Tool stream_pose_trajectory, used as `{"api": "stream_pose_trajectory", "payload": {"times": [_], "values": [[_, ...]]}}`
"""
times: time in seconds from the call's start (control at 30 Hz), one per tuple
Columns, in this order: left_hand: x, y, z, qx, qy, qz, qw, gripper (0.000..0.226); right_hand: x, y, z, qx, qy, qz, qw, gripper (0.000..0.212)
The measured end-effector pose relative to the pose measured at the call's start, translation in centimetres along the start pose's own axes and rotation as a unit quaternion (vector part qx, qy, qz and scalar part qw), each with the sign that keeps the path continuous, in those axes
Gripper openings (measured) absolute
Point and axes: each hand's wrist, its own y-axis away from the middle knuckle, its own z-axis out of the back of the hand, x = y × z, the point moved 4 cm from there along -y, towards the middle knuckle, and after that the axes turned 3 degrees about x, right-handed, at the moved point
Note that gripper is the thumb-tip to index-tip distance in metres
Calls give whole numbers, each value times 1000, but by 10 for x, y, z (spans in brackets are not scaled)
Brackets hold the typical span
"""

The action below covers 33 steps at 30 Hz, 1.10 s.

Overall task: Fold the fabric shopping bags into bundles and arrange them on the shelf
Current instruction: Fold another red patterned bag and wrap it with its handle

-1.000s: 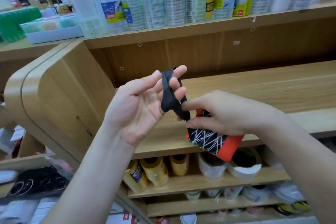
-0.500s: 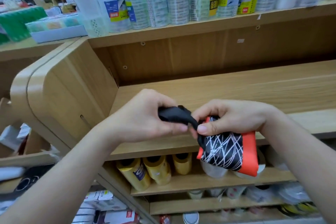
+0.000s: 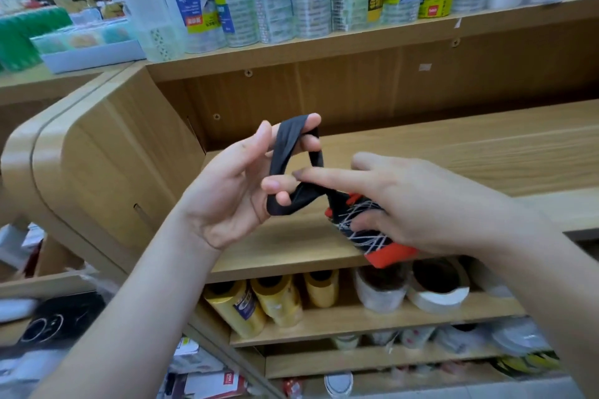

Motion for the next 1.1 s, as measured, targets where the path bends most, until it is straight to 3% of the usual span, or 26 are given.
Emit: {"api": "stream_pose_trajectory", "payload": {"times": [0.1, 0.2, 0.3, 0.4, 0.43, 0.5, 0.57, 0.67, 0.73, 0.77, 0.8, 0.83, 0.9, 0.93, 1.0, 1.1], "values": [[4, -6, -12, 44, 49, 0, 998, 60, 4, -10, 3, -40, 57, -16, 997, 76], [6, -8, -19, 62, 66, -6, 996, 65, -2, -14, 3, -151, 64, 17, 986, 41], [11, -7, -14, -19, 63, -7, 998, 65, -13, -15, -7, -202, 32, 40, 978, 18], [17, -6, -7, -153, 69, 10, 986, 45, -26, -12, -13, -210, -89, 43, 973, 10], [18, -4, -4, -199, 32, 18, 979, 40, -30, -12, -15, -193, -144, 42, 969, 11], [15, 0, 3, -263, -98, 19, 960, 50, -37, -13, -20, -147, -241, 39, 958, 13], [7, 5, 8, -265, -270, 2, 926, 71, -45, -13, -25, -108, -305, 23, 946, 14], [-7, 7, -12, -84, -532, -30, 842, 86, -49, -13, -31, -40, -371, 15, 927, 9], [-2, 6, -25, 18, -687, -31, 726, 76, -47, -12, -32, -16, -403, 24, 915, 7], [-2, 6, -27, 25, -738, -54, 673, 61, -48, -12, -32, -12, -417, 28, 908, 8], [-2, 6, -29, 14, -745, -80, 662, 46, -49, -11, -31, -10, -433, 32, 901, 12], [-1, 6, -27, -11, -710, -95, 698, 32, -50, -9, -31, -7, -455, 36, 890, 14], [-2, 7, -17, -92, -523, -102, 841, 18, -48, -7, -31, 7, -515, 44, 856, 9], [-1, 6, -13, -130, -427, -116, 887, 15, -44, -7, -32, 22, -540, 53, 840, 9], [3, 4, -6, -201, -280, -129, 930, 14, -36, -7, -36, 48, -573, 73, 815, 10], [9, 1, 3, -284, -176, -100, 937, 21, -42, -5, -38, 28, -575, 46, 816, 37]]}}
